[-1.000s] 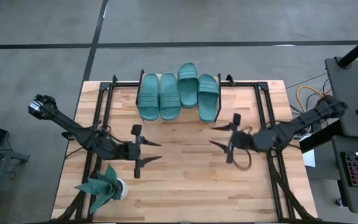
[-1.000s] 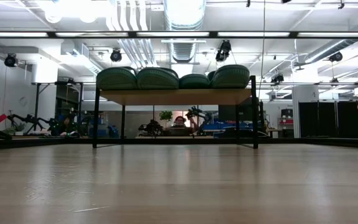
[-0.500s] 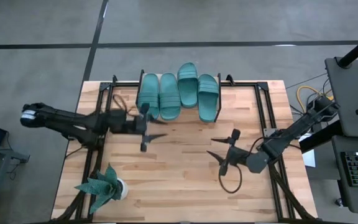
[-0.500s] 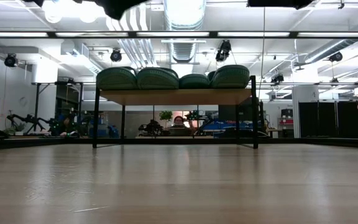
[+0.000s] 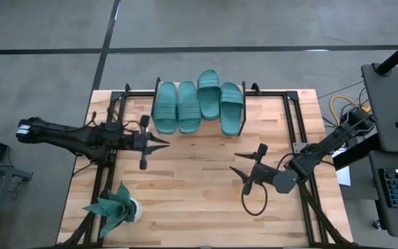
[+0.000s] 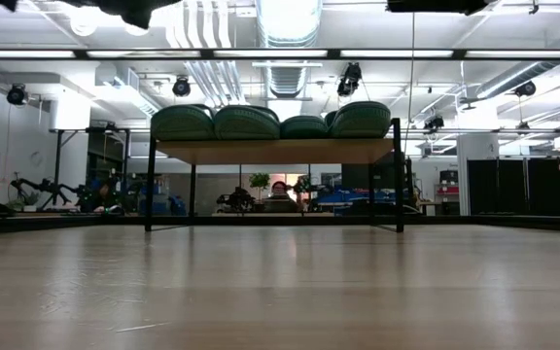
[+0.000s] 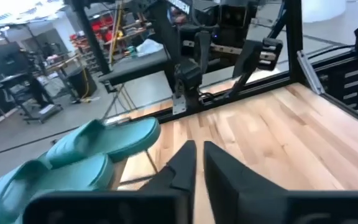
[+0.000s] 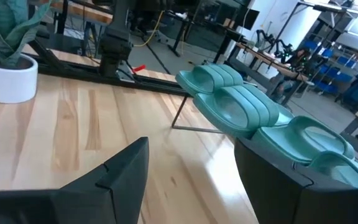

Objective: Pick and place slides into the shelf
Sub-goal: Return to Home Position

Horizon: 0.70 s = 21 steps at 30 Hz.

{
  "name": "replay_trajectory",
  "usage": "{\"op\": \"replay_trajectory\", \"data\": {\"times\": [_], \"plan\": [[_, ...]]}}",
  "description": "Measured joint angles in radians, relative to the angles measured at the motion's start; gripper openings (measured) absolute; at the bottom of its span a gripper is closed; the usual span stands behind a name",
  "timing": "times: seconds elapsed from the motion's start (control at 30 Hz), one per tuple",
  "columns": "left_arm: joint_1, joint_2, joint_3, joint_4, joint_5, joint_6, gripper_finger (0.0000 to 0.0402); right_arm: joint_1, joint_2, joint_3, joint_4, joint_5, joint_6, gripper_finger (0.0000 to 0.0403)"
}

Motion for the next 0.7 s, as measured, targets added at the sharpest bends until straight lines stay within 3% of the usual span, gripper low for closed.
{"op": "replay_trajectory", "data": {"times": [0.23,0.5,0.7], "plan": [[-0.035,-0.218,-0.147,-0.04,-0.015,-0.028,0.0015,0.0,0.0,-0.003,0.0,-0.001,0.001,0.0228],[-0.035,-0.384,-0.366,0.069,-0.005,-0.03,0.0015,0.0,0.0,-0.004,0.0,-0.001,0.0,0.0228],[-0.035,-0.51,-0.424,0.021,-0.061,-0.054,0.0015,0.0,0.0,-0.004,0.0,-0.001,-0.002,0.0228]]}}
